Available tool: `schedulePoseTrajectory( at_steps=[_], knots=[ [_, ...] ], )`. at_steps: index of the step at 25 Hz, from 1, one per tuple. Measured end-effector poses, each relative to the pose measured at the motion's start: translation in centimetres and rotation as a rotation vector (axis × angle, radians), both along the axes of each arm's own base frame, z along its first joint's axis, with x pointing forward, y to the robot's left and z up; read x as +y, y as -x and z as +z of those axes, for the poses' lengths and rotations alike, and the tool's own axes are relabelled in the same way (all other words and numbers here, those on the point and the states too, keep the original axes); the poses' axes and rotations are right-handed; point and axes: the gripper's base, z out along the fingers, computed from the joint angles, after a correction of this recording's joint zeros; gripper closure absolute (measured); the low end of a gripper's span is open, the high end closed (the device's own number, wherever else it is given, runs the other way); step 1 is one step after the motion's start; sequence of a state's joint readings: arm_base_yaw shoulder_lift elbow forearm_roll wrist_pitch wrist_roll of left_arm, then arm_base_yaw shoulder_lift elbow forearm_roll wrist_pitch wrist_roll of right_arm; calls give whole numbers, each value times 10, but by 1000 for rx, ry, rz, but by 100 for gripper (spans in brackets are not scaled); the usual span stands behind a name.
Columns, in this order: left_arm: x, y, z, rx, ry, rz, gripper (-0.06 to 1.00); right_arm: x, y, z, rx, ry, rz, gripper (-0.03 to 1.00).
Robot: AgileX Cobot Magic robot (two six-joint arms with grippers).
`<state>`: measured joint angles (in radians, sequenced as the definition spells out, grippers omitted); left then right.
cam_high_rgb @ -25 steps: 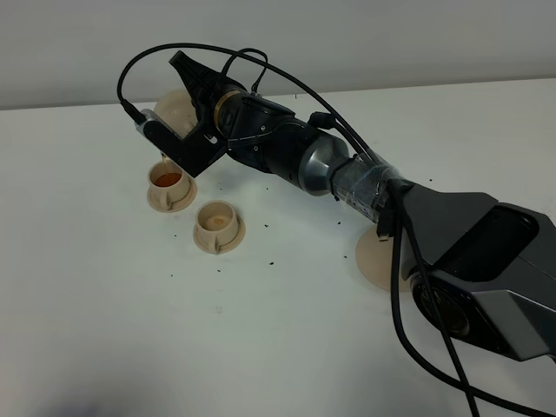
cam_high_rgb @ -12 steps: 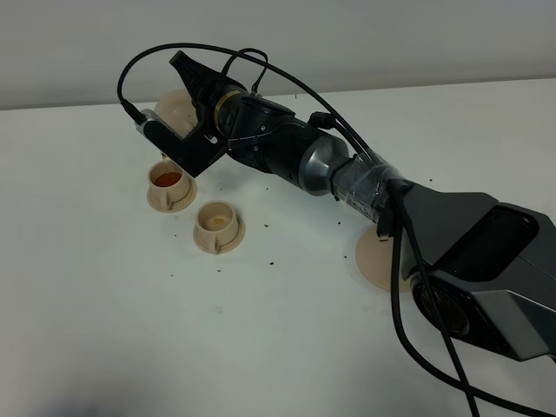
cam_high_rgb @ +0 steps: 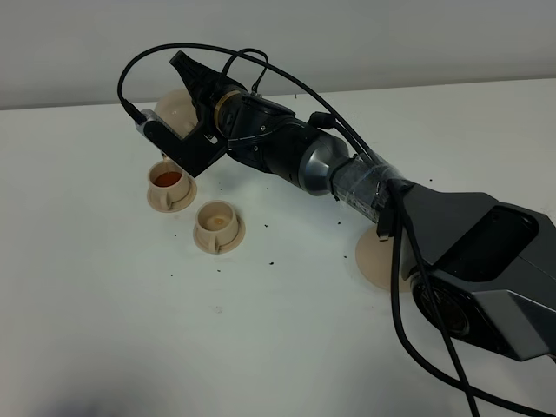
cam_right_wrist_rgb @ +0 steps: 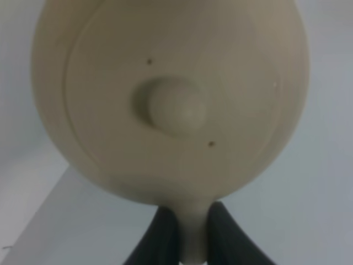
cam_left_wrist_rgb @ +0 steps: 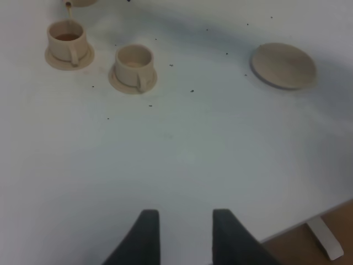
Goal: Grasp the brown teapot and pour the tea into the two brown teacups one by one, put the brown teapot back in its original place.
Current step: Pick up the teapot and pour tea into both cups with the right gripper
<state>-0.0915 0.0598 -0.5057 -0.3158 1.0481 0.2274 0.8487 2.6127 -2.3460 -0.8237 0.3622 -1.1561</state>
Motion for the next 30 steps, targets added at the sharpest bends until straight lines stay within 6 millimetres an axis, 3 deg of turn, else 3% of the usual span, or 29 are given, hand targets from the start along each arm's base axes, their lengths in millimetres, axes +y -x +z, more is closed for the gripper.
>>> schedulePoseTrajectory(
  at_steps=[30],
  knots=[
    [0,0,0,0,1,1,69,0,0,0,-20,34,16,86]
  ],
)
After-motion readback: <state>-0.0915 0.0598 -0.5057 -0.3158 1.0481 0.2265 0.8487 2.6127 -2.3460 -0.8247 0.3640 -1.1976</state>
